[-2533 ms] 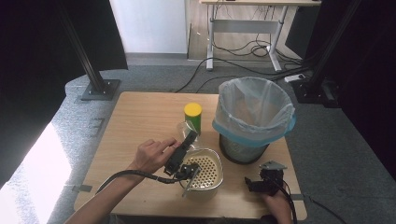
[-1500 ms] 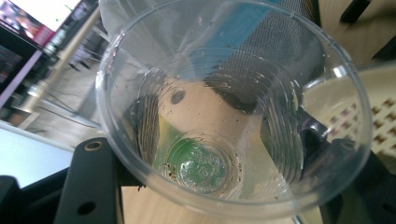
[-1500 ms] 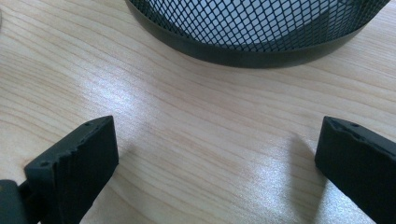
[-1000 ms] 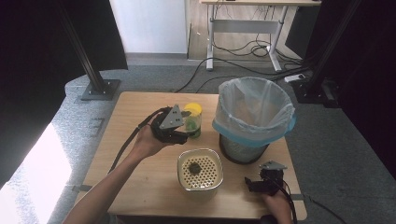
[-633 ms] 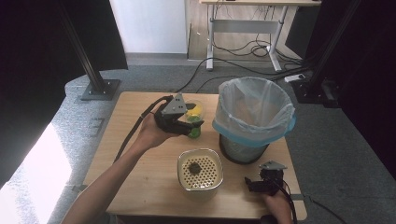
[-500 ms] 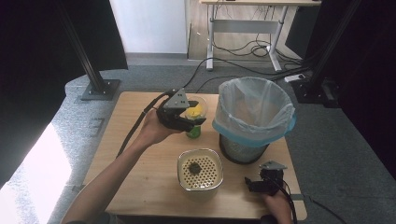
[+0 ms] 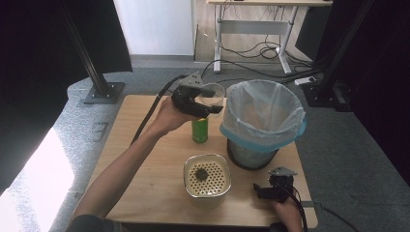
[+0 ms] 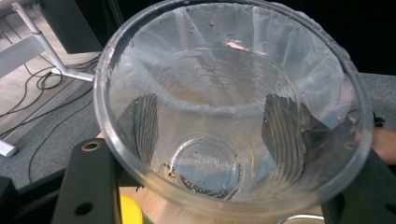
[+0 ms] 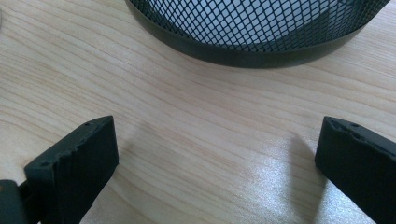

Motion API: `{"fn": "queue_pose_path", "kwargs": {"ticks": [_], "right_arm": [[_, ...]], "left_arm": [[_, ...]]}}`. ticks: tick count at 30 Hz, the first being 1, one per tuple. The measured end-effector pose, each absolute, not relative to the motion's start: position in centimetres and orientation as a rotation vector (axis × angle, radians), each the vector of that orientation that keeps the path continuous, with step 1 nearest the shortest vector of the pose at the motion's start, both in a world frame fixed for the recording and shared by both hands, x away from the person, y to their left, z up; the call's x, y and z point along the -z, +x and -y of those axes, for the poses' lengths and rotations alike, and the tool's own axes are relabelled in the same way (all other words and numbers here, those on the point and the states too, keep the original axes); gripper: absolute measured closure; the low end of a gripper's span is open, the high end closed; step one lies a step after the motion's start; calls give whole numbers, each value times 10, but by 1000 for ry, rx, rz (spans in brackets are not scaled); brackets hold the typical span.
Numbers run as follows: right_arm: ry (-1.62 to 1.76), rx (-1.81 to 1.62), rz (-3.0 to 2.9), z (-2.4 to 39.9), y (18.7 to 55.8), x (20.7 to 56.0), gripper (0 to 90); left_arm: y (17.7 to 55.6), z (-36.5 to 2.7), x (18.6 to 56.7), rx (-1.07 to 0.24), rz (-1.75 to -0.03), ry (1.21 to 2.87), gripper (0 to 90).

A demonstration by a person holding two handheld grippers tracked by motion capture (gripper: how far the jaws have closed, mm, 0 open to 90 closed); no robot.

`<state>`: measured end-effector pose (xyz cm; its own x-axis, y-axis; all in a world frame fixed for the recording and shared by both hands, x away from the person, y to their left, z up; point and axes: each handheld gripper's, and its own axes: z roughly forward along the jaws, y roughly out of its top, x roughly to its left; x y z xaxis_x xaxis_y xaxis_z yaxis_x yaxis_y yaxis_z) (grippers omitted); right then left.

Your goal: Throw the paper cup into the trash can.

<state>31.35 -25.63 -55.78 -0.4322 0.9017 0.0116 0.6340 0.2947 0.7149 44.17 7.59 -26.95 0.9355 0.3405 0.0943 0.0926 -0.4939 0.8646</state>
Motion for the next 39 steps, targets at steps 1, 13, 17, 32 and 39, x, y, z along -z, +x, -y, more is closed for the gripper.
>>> {"fn": "queue_pose_path", "kwargs": {"ticks": [1, 13, 17, 32, 39], "right_arm": [[1377, -924, -2174, 256, 314, 558, 0], [1375, -925, -2174, 256, 314, 558, 0], [1378, -924, -2176, 256, 314, 558, 0], [1380, -926, -2173, 256, 313, 558, 0], [1379, -926, -2173, 256, 314, 558, 0]], "left_arm": [[442, -76, 270, -310, -308, 2079, 367], [462, -45, 256, -226, -313, 2044, 368], [465, -33, 253, -219, -302, 2049, 368], [475, 14, 266, -204, -309, 2099, 359], [478, 29, 279, -200, -321, 2131, 328]]}}
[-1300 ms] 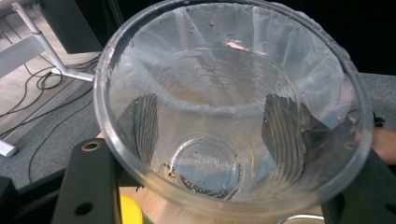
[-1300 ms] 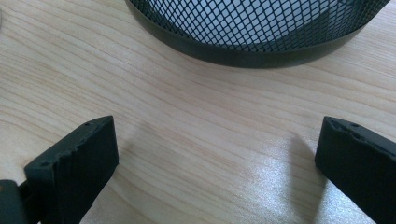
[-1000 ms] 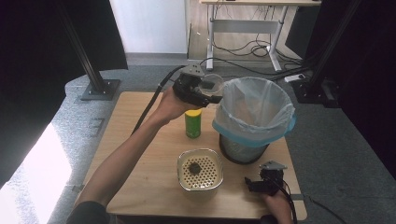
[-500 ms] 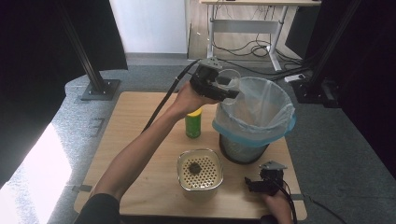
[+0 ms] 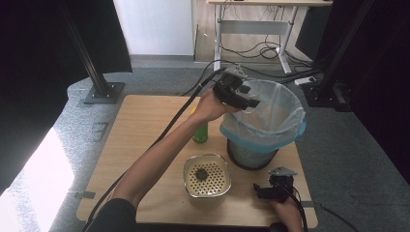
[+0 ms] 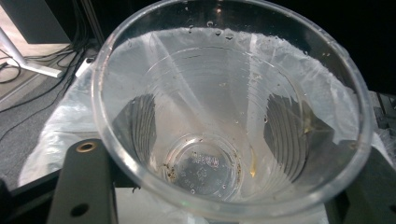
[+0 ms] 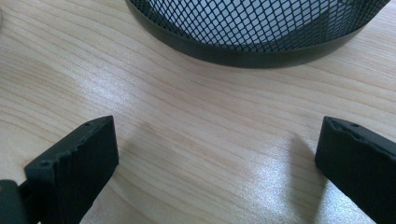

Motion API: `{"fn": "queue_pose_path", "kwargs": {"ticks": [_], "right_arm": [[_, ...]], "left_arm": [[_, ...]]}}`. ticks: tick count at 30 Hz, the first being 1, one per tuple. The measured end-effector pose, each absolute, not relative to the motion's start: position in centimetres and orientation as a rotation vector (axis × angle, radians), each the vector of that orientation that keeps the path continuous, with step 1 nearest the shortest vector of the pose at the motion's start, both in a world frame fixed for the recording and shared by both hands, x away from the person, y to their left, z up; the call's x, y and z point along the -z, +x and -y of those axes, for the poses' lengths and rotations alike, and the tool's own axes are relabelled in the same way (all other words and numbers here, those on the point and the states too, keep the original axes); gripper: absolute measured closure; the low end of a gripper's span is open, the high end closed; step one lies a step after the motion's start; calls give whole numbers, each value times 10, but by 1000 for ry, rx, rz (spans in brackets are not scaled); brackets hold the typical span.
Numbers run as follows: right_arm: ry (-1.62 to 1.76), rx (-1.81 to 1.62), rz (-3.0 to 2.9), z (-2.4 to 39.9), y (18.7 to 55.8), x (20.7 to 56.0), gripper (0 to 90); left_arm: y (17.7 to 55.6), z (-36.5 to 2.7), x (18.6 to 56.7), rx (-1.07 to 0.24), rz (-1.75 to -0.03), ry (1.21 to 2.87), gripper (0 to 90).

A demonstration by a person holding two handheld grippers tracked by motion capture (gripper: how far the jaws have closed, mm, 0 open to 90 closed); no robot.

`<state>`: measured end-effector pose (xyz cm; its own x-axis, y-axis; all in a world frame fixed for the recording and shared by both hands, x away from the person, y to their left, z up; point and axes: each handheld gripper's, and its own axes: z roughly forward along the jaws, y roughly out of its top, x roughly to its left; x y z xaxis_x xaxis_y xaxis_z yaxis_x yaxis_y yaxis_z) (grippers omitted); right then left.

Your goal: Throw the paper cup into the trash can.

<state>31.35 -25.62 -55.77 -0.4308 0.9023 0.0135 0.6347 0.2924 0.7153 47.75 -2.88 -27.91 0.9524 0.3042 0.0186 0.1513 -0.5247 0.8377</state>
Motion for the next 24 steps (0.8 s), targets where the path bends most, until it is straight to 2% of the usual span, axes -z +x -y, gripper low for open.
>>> {"fn": "queue_pose_path", "kwargs": {"ticks": [3, 5, 8, 24], "right_arm": [[1379, -926, -2173, 256, 314, 558, 0], [1378, -925, -2176, 256, 314, 558, 0], [1377, -926, -2174, 256, 314, 558, 0], [1377, -925, -2176, 256, 314, 558, 0]], "left_arm": [[479, 30, 282, -214, -336, 2144, 291], [481, 31, 284, -211, -348, 2150, 226], [482, 32, 286, -188, -353, 2164, 175], [477, 21, 276, -165, -335, 2181, 82]]}}
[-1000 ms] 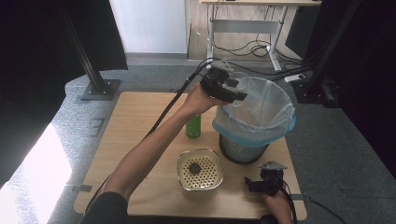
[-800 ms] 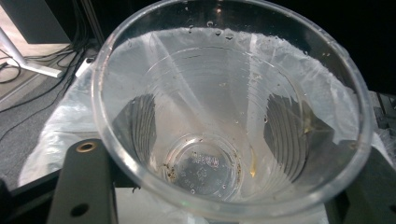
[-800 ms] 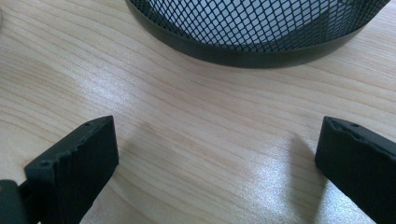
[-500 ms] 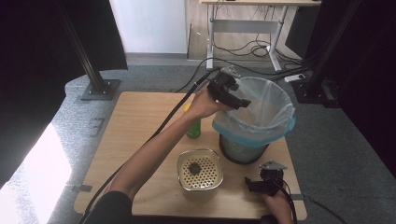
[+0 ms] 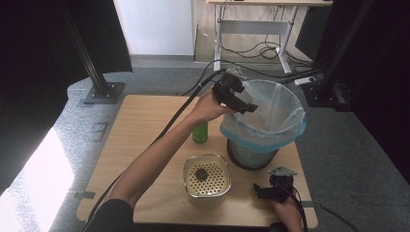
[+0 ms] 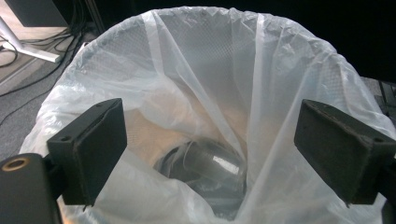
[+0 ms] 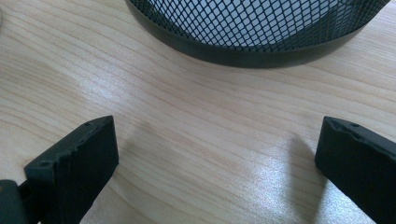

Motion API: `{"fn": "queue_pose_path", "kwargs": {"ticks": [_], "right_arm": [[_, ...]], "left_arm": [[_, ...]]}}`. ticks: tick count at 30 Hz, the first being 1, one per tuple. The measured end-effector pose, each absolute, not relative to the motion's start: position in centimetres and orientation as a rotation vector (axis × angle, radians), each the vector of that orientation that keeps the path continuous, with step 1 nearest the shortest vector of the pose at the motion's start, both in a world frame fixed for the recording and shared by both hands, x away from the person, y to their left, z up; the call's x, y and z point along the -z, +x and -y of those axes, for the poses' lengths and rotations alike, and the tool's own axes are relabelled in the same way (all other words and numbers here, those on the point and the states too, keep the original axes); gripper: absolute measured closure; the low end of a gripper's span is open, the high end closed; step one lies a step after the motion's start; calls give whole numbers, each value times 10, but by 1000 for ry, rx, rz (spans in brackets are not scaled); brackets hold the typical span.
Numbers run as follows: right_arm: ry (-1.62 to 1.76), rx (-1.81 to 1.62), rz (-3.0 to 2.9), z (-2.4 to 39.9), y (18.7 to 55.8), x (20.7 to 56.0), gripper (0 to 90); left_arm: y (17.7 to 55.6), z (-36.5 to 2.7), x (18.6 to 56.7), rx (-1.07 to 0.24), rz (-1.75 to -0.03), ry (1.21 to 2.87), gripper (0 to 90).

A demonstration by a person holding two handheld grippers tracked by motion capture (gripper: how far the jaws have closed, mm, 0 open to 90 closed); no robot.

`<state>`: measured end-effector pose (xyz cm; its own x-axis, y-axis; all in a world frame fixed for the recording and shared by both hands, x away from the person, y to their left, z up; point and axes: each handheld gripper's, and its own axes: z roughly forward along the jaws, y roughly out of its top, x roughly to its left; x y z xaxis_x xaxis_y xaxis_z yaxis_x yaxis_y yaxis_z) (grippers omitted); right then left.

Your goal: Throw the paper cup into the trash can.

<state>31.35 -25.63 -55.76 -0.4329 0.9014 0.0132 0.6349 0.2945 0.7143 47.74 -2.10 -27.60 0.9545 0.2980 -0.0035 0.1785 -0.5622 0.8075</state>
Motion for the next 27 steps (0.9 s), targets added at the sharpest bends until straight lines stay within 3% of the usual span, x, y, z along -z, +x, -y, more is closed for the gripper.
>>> {"fn": "queue_pose_path", "kwargs": {"ticks": [9, 27], "right_arm": [[1380, -926, -2173, 256, 313, 558, 0], [1375, -924, -2176, 256, 314, 558, 0]], "left_arm": [[469, 4, 267, -166, -327, 2163, 16], [470, -57, 278, -213, -386, 2105, 10]]}}
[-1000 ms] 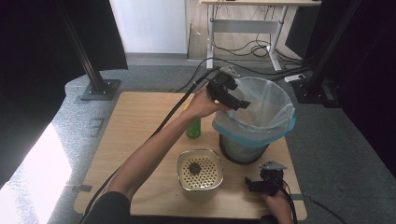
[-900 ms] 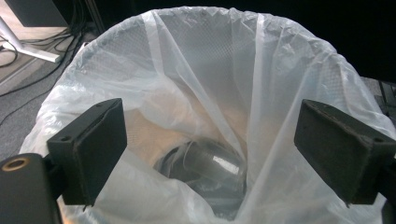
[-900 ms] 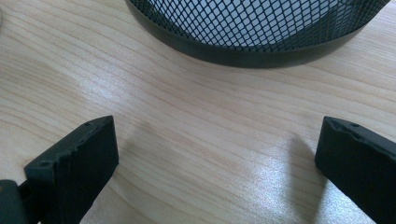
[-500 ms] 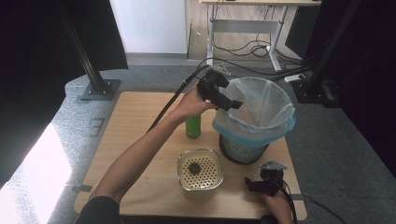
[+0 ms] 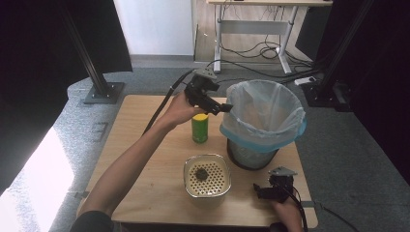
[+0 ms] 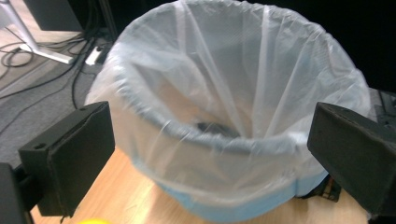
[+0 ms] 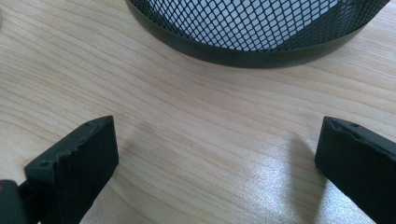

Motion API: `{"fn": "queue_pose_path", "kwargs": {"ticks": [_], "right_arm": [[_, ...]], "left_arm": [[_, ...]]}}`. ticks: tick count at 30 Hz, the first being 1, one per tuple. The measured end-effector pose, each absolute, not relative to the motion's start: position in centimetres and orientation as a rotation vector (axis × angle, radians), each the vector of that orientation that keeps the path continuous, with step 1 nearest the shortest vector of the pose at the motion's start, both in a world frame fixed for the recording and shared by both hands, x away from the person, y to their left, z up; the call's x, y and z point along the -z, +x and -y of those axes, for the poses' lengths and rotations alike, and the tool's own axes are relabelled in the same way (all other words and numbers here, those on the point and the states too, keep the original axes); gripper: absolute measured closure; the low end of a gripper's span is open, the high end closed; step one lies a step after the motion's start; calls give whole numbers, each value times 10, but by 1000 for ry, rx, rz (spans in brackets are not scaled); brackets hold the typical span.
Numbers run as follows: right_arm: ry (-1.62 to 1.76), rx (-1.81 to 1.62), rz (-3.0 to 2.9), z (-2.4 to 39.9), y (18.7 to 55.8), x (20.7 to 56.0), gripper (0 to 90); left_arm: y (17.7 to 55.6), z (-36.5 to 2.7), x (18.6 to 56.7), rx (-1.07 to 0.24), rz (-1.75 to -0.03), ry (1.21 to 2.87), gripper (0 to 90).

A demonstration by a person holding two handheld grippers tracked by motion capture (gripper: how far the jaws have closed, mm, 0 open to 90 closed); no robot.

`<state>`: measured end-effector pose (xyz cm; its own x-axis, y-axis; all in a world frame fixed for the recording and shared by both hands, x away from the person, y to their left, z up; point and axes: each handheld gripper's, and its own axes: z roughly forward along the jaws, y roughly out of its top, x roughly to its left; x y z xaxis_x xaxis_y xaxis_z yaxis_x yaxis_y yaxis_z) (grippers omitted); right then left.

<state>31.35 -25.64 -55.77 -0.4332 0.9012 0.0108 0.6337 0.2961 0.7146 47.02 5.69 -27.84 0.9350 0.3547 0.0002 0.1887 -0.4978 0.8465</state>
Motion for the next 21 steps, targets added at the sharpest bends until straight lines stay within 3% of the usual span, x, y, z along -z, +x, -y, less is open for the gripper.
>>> {"fn": "queue_pose_path", "kwargs": {"ticks": [13, 21], "right_arm": [[1376, -924, -2175, 256, 314, 558, 0], [1376, -925, -2172, 256, 314, 558, 0]], "left_arm": [[471, -103, 300, -277, -471, 2042, 0], [473, -119, 326, -328, -562, 2111, 0]]}}
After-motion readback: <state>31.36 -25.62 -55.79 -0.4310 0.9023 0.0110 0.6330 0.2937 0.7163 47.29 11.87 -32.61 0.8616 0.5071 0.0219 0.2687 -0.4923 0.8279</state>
